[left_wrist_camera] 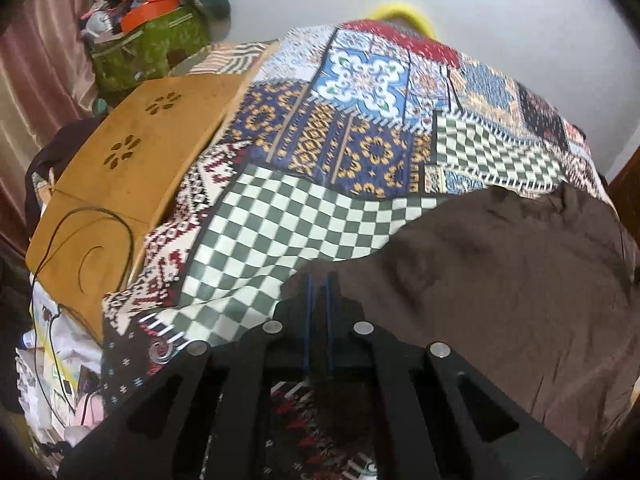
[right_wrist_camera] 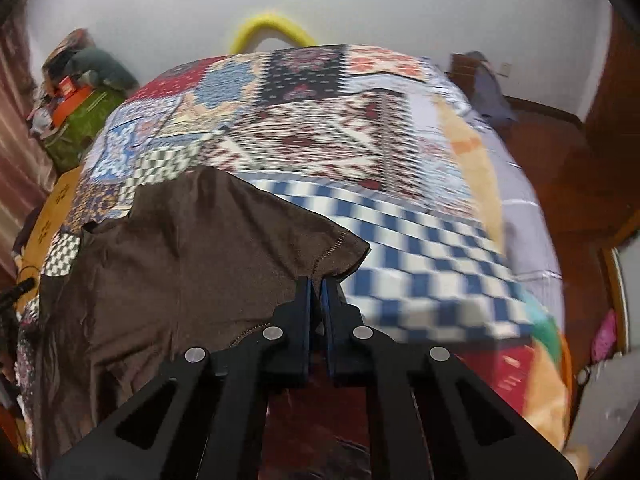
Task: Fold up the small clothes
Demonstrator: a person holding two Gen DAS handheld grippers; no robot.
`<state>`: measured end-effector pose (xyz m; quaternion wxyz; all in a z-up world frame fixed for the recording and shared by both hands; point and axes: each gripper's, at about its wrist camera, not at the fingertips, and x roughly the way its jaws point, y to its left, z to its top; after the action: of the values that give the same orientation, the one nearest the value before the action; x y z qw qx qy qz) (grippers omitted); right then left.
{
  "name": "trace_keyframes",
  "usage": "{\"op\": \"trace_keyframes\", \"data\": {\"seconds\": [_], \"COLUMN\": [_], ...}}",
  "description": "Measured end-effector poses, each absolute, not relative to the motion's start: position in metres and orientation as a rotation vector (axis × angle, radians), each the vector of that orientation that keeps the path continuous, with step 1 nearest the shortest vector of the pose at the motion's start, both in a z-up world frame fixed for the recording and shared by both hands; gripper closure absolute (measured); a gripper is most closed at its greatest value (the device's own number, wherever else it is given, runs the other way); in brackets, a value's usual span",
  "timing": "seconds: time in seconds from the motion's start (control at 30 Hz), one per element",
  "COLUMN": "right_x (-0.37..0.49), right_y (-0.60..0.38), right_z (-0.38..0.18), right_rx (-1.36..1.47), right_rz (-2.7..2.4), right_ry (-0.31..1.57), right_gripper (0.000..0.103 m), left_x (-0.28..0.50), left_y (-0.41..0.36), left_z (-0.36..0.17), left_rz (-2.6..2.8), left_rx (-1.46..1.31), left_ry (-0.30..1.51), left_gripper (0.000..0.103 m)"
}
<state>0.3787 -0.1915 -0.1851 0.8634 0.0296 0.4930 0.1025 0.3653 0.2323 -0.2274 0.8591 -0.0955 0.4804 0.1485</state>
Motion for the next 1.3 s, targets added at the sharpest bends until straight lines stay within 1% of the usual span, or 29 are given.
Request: {"op": "trace_keyframes", "data": {"seconds": [0.03, 0.13, 0.2, 0.27, 0.33, 0.37, 0.43, 0.47, 0.5, 0.57, 0.77, 0.87, 0.93, 0.97, 1.0, 1.13, 1.17, 1.2, 1.23, 1.3], "right_x": [0.375, 0.371, 0.366, 0.362, 0.36, 0.359, 0.356, 0.354, 0.353, 0.35, 0.352, 0.356, 0.358, 0.359, 0.361, 0.362, 0.362, 0.363, 0.362, 0.361], "right_y": [-0.201, -0.218, -0.222, -0.222, -0.224, -0.225, -0.224, -0.223, -0.222, -0.218, -0.195, -0.189, -0.188, -0.187, -0.187, -0.188, -0.189, -0.19, -0.192, -0.195], "right_z": [-0.184, -0.182, -0.178, -0.175, -0.17, -0.168, -0.161, -0.157, -0.153, -0.147, -0.145, -0.15, -0.154, -0.158, -0.162, -0.173, -0.176, -0.179, -0.18, -0.182], "right_rx": [0.065, 0.066, 0.024, 0.001, 0.008, 0.01, 0.009, 0.016, 0.026, 0.035, -0.011, -0.028, -0.028, -0.029, -0.03, -0.033, -0.032, -0.03, -0.027, -0.02], "right_rz": [0.197, 0.157, 0.139, 0.129, 0.136, 0.132, 0.132, 0.145, 0.159, 0.191, 0.252, 0.262, 0.261, 0.261, 0.26, 0.254, 0.25, 0.247, 0.245, 0.243], "right_ry": [1.038, 1.045, 1.04, 1.042, 1.049, 1.05, 1.035, 1.024, 1.015, 0.988, 0.975, 0.971, 0.973, 0.977, 0.982, 1.005, 1.011, 1.016, 1.018, 1.025], "right_gripper": [0.099, 0.099, 0.098, 0.098, 0.096, 0.093, 0.082, 0.07, 0.063, 0.062, 0.062, 0.058, 0.058, 0.058, 0.058, 0.058, 0.058, 0.058, 0.058, 0.058], "left_x": [0.361, 0.353, 0.348, 0.344, 0.343, 0.343, 0.345, 0.348, 0.351, 0.361, 0.39, 0.404, 0.409, 0.412, 0.415, 0.425, 0.428, 0.429, 0.43, 0.432], "left_y": [0.236, 0.237, 0.234, 0.23, 0.226, 0.223, 0.22, 0.218, 0.216, 0.216, 0.236, 0.243, 0.244, 0.242, 0.24, 0.23, 0.227, 0.226, 0.225, 0.222], "left_z": [-0.225, -0.227, -0.231, -0.233, -0.236, -0.237, -0.238, -0.239, -0.239, -0.244, -0.267, -0.286, -0.293, -0.294, -0.294, -0.295, -0.296, -0.296, -0.297, -0.298], "left_rz": [0.31, 0.303, 0.285, 0.272, 0.248, 0.233, 0.216, 0.211, 0.206, 0.212, 0.288, 0.276, 0.263, 0.258, 0.251, 0.227, 0.214, 0.213, 0.183, 0.156], "left_rx": [-0.221, -0.252, -0.266, -0.291, -0.331, -0.36, -0.393, -0.412, -0.424, -0.447, -0.486, -0.508, -0.508, -0.502, -0.496, -0.465, -0.46, -0.452, -0.466, -0.482], "left_ry": [1.011, 1.043, 1.073, 1.079, 1.088, 1.095, 1.096, 1.096, 1.098, 1.104, 1.127, 1.174, 1.185, 1.179, 1.173, 1.161, 1.154, 1.138, 1.13, 1.123], "left_gripper": [0.097, 0.085, 0.065, 0.059, 0.059, 0.059, 0.059, 0.057, 0.055, 0.053, 0.053, 0.053, 0.05, 0.044, 0.042, 0.042, 0.044, 0.054, 0.062, 0.094]}}
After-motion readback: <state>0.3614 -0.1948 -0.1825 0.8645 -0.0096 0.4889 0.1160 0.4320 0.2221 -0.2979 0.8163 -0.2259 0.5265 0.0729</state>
